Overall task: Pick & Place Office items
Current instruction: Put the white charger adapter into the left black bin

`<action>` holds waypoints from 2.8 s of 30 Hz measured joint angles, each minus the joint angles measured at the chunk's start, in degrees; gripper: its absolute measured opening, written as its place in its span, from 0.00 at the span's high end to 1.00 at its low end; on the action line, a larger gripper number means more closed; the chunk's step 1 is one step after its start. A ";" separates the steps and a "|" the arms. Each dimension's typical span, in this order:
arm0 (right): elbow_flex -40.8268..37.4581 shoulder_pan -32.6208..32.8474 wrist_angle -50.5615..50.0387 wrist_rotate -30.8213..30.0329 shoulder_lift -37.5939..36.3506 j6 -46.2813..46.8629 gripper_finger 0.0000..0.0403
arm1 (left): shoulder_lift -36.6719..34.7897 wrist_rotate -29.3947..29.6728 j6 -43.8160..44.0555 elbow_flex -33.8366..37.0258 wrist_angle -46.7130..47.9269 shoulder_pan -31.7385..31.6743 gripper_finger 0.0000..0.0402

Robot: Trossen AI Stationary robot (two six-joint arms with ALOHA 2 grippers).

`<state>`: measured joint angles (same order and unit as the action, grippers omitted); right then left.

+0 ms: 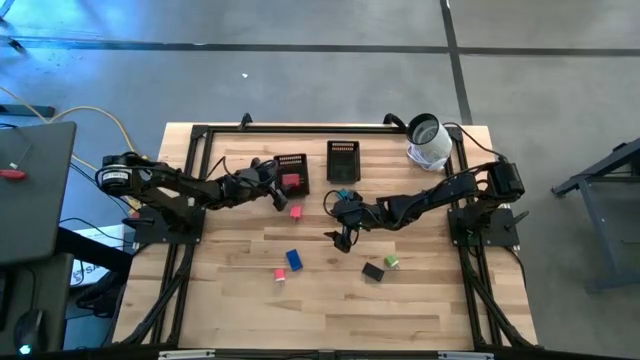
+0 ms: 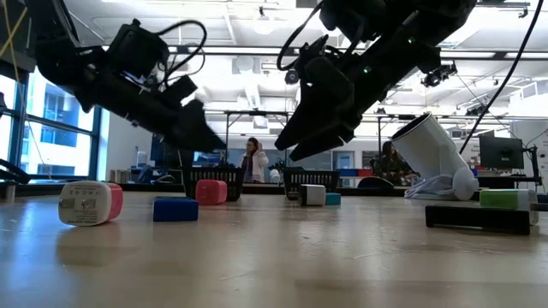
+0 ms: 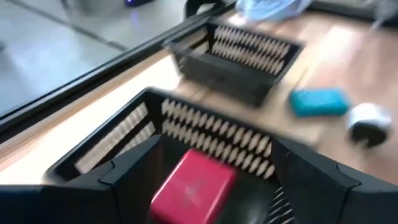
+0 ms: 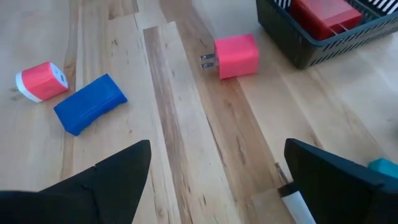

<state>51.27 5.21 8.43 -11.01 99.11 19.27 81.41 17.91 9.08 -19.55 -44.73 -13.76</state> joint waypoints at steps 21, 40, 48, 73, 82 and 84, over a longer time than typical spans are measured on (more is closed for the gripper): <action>0.00 -0.11 1.76 -2.76 0.00 -1.55 0.11 | 0.00 -14.62 4.72 0.00 -4.71 11.38 0.27; 0.02 4.23 14.85 6.67 0.00 -0.04 0.11 | 0.00 -8.76 5.55 0.00 -9.13 29.06 0.27; 0.02 5.88 20.14 5.40 0.00 -4.48 0.11 | 0.00 -2.77 4.74 0.00 -9.31 31.89 0.27; 0.02 5.92 20.53 5.19 0.00 -4.50 0.26 | 0.00 -2.66 4.70 0.00 -9.25 31.41 0.27; 0.02 5.88 18.43 5.14 0.00 -5.77 0.26 | 0.00 -3.24 4.65 0.00 -9.54 31.43 0.27; 0.02 5.88 14.72 4.45 0.00 -5.59 0.26 | 0.02 -3.40 4.32 0.00 -8.12 31.38 0.27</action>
<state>51.29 11.09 23.15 -6.56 99.11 13.68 81.43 14.52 13.40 -19.55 -52.85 17.63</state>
